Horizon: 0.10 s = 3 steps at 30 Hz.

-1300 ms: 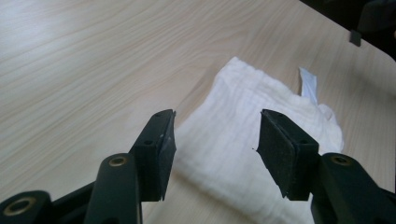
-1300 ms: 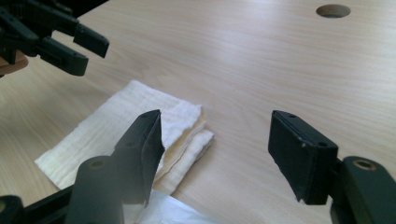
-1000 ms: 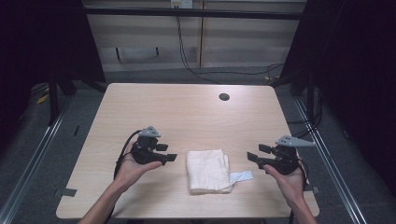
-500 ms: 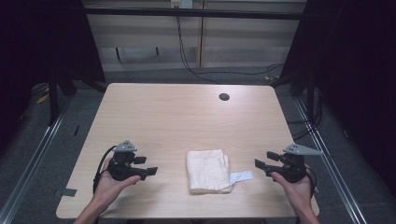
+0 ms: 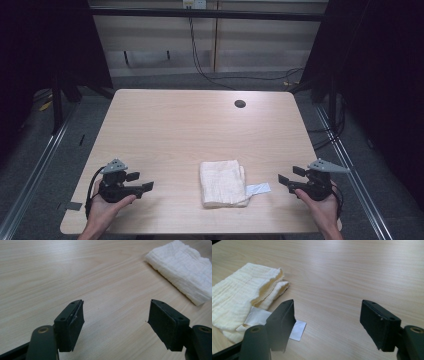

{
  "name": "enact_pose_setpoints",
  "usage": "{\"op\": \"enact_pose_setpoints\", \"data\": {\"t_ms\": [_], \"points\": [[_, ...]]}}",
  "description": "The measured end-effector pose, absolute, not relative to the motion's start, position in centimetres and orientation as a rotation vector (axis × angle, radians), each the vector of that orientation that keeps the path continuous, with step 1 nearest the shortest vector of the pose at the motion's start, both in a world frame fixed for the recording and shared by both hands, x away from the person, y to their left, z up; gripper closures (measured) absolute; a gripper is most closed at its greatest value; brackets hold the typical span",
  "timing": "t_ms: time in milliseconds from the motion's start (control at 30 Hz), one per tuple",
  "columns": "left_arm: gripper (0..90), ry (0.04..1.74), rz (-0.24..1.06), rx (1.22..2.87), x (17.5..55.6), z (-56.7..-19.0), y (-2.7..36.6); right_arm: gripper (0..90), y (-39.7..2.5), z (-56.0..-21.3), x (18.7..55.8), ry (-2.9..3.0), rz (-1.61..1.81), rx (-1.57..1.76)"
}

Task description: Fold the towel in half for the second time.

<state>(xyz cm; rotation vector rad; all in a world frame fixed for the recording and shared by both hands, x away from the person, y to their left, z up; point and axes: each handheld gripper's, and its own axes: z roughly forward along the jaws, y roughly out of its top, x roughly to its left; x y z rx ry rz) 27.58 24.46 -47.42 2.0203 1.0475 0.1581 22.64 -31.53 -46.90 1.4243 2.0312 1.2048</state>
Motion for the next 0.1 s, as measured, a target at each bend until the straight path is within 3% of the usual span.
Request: {"op": "enact_pose_setpoints", "data": {"t_ms": [100], "points": [[26.2,1.046,0.152,2.045,27.97,-47.65,24.2,27.8,-30.58,-46.81,22.85,2.054,1.198,1.373]]}}
